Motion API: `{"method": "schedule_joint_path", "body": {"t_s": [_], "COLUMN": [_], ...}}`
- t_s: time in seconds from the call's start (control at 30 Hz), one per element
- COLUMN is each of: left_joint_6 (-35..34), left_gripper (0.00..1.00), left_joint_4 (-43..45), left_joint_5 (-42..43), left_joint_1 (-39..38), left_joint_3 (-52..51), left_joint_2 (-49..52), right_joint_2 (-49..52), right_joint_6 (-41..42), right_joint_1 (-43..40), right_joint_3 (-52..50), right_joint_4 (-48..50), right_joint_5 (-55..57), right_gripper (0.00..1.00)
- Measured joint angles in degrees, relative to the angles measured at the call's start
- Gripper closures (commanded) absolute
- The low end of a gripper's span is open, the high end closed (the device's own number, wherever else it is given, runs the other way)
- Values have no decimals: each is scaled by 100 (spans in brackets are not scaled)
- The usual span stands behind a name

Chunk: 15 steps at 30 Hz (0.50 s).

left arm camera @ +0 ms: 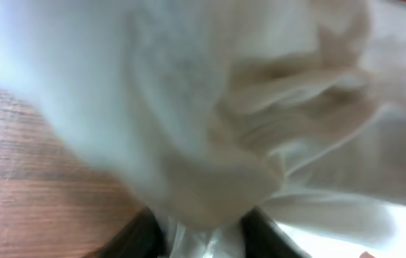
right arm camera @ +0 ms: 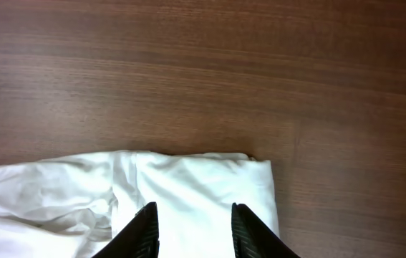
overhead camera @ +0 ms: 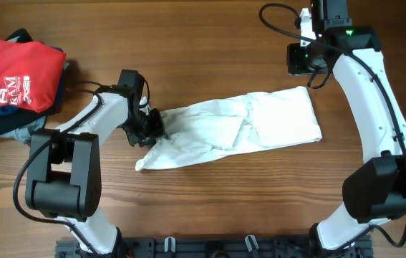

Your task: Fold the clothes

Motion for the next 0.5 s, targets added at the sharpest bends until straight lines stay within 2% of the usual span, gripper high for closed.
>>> {"method": "schedule_joint_path", "body": {"t_s": [0.07, 0.33, 0.5], "left_joint_6": [28, -20, -31], "left_gripper": [96, 96, 96], "left_joint_4": [243, 302, 466], "left_joint_5": [4, -229, -916], "left_joint_1": [0, 144, 1311], "left_joint_3": [-20, -33, -68], "left_joint_2": [37, -48, -732], "right_joint_2": [0, 0, 0], "right_joint_6": [0, 168, 564], "right_joint_1": [0, 0, -446], "right_joint_3": [0, 0, 0], "right_joint_4": [-15, -46, -260], "right_joint_5": [0, 168, 433], "right_gripper": [66, 66, 66]}}
